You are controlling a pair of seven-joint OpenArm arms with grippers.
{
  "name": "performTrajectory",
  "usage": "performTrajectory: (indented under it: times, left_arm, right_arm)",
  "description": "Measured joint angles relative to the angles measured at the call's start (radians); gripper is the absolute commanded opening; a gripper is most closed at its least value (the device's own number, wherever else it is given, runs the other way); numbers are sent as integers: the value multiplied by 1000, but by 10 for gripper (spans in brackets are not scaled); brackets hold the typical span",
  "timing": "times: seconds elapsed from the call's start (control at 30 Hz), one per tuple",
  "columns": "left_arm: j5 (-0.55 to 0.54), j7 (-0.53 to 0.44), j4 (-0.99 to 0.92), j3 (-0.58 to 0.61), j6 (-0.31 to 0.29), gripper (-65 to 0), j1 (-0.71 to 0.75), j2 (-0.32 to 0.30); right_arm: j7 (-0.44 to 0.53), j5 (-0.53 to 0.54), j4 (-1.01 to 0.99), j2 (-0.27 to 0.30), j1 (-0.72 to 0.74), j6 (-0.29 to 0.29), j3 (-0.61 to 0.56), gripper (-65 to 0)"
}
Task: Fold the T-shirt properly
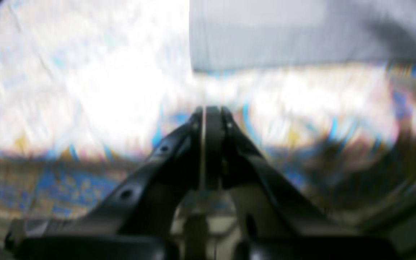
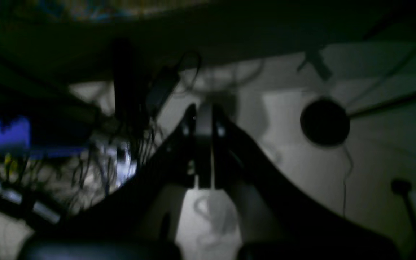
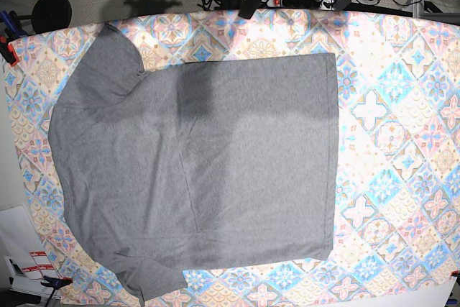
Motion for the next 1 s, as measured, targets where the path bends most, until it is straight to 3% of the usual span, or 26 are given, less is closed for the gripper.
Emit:
performTrajectory:
  times: [0.33,0.43,0.7,0.83,1.0]
  left_arm:
    - [-1,9,272,-3,2,-650,123,19]
    - [0,95,406,-3,4,-650,165,19]
    - [0,483,807,-3,7,-650,220,19]
    - [3,692,933,-52,0,-650,223,19]
    - [-13,855,989,-109,8,-650,199,16]
  right_arm:
    - [-16,0,609,0,-317,0,3,-648]
    - [-29,1,783,0,-393,0,1,-648]
    - [-444,0,1336,5,-582,-1,1,-648]
    - [-599,0,1508,20,-607,4,3,-647]
    - [-826,1,1649,70,-597,3,4,-647]
